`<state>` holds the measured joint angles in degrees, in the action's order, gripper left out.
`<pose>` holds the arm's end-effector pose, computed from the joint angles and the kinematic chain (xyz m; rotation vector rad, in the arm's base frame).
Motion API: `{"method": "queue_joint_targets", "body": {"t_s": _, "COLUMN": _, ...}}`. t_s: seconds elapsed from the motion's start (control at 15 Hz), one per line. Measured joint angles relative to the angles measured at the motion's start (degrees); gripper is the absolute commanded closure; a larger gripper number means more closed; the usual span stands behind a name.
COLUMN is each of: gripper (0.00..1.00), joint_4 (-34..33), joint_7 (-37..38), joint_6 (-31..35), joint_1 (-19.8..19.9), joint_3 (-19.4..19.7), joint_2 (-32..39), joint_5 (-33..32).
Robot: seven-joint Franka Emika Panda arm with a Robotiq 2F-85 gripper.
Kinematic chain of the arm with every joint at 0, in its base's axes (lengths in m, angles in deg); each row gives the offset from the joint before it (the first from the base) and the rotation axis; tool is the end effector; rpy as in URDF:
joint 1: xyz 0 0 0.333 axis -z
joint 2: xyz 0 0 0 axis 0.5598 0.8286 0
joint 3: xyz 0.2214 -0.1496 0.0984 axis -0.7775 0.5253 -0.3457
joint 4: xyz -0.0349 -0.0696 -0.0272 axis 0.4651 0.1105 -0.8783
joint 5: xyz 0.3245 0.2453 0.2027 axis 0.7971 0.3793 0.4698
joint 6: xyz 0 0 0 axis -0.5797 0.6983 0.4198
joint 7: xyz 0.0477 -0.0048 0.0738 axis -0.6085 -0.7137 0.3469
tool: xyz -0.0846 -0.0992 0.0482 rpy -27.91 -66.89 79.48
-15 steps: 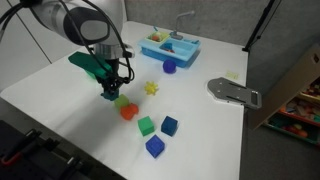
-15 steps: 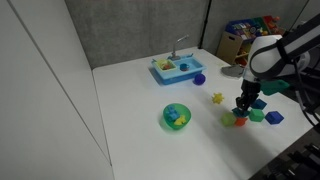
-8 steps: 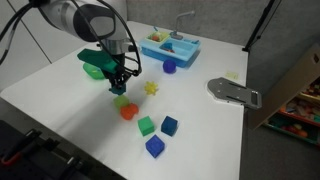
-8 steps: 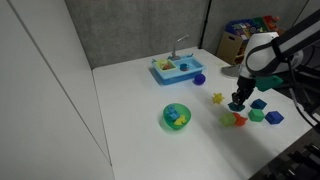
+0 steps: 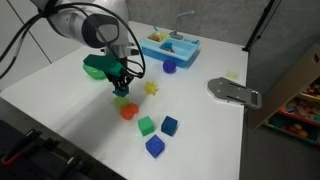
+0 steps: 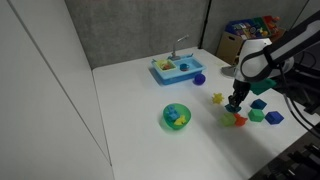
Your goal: Remove a blue toy from the green bowl and place it on top of the light green block
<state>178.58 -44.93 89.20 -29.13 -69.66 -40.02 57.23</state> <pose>0.5408 -0.0433 0.0204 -3.0927 -0.0326 0.2980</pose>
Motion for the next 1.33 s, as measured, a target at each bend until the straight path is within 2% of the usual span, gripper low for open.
{"method": "queue_joint_targets", "body": {"t_s": 0.27, "gripper": 0.12, "joint_4": -0.35, "joint_7": 0.00, "joint_6": -0.01, "joint_1": -1.42, "joint_3": -0.04, "joint_2": -0.32, "joint_5": -0.52}}
{"method": "queue_joint_targets", "body": {"t_s": 0.4, "gripper": 0.01, "joint_4": -0.37, "joint_7": 0.02, "joint_6": -0.32, "joint_1": -2.26, "joint_3": -0.11, "joint_2": -1.63, "joint_5": -0.55}}
{"method": "queue_joint_targets", "body": {"t_s": 0.8, "gripper": 0.00, "joint_4": -0.37, "joint_7": 0.19, "joint_6": -6.81, "joint_1": -3.68, "joint_3": -0.66, "joint_2": -8.89, "joint_5": -0.52}}
{"method": "queue_joint_targets", "body": {"t_s": 1.33, "gripper": 0.00, "joint_4": -0.44, "joint_7": 4.65, "joint_6": -22.62, "joint_1": -4.55, "joint_3": -0.66, "joint_2": -19.67, "joint_5": -0.55}}
